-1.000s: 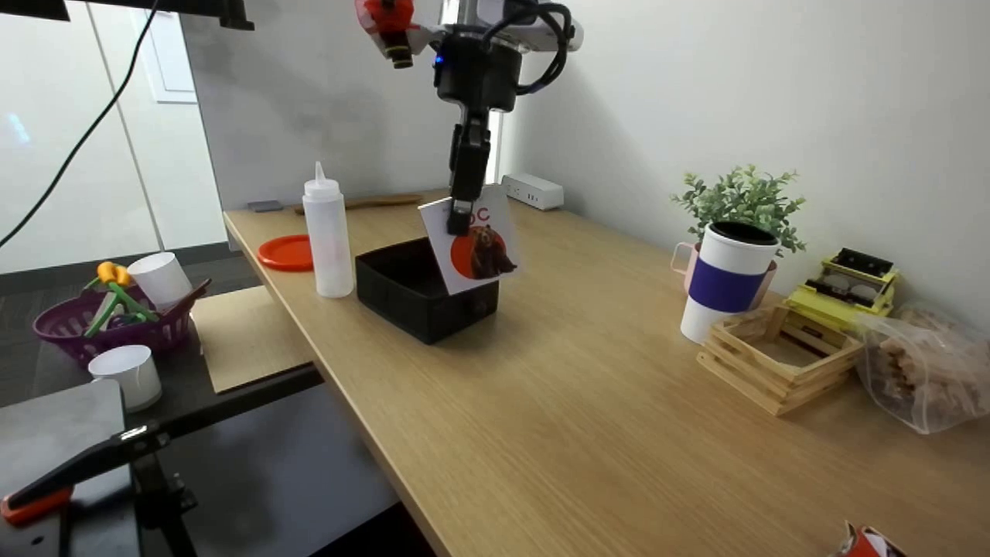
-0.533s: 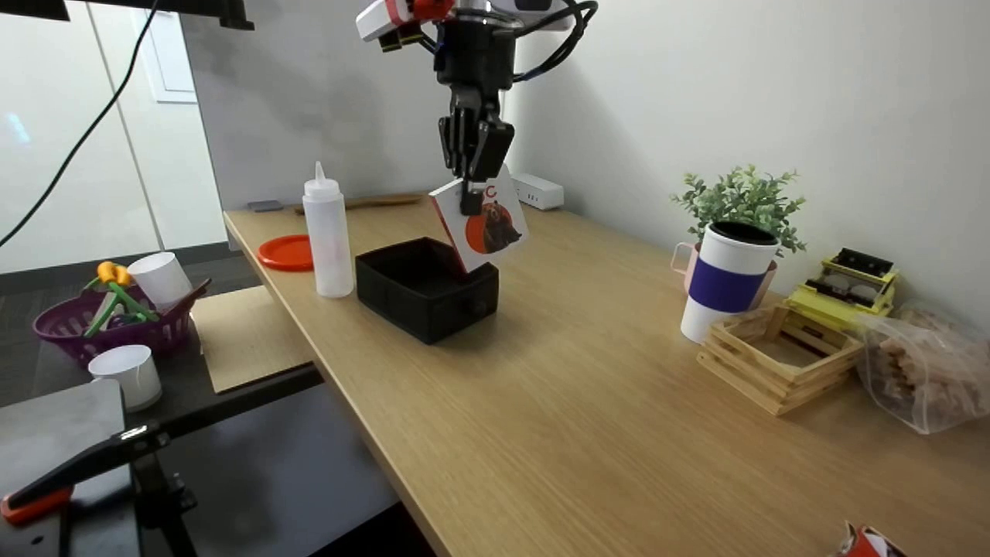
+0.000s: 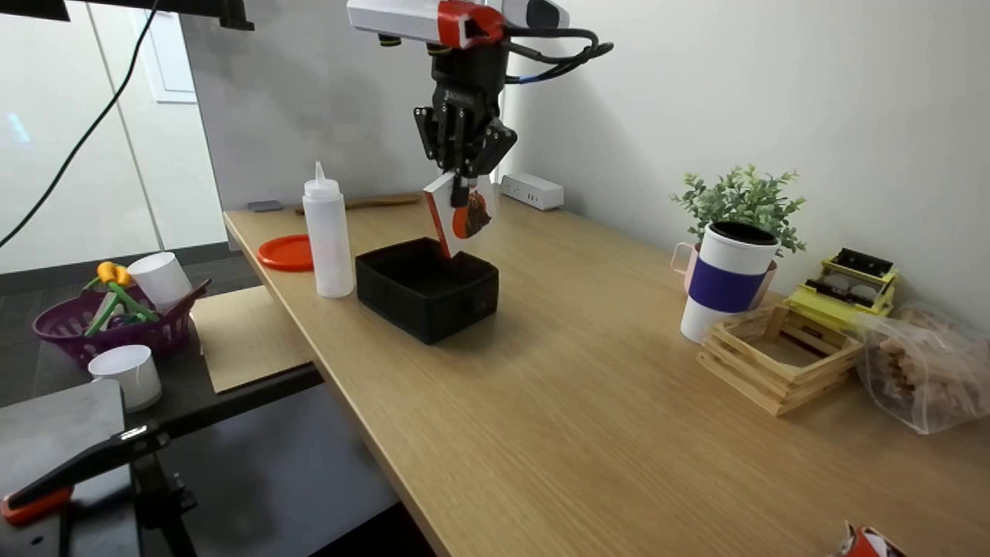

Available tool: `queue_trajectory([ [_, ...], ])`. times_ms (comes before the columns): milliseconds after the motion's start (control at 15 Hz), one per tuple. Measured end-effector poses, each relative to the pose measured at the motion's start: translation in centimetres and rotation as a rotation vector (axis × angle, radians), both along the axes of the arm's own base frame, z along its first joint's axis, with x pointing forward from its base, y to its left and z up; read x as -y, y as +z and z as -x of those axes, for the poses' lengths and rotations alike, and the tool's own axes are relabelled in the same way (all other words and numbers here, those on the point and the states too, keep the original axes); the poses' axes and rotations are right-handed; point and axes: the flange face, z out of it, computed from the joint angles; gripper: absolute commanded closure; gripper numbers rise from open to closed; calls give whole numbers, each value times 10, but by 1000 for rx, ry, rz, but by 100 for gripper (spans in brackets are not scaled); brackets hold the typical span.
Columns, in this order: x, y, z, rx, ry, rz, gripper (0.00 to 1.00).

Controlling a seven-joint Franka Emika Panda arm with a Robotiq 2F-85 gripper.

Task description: Put the book in the box

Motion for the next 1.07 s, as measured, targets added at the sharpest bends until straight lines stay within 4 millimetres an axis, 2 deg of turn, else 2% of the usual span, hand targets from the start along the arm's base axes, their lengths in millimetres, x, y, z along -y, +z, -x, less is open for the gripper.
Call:
queue_trajectory([
  [267,-6,-10,4,-35,184,-118,96],
  [467,-7,-23,12,-111,251,-175,96],
  [733,1,-38,19,-199,220,-181,96],
  [1067,9,-47,13,-224,157,-165,96],
])
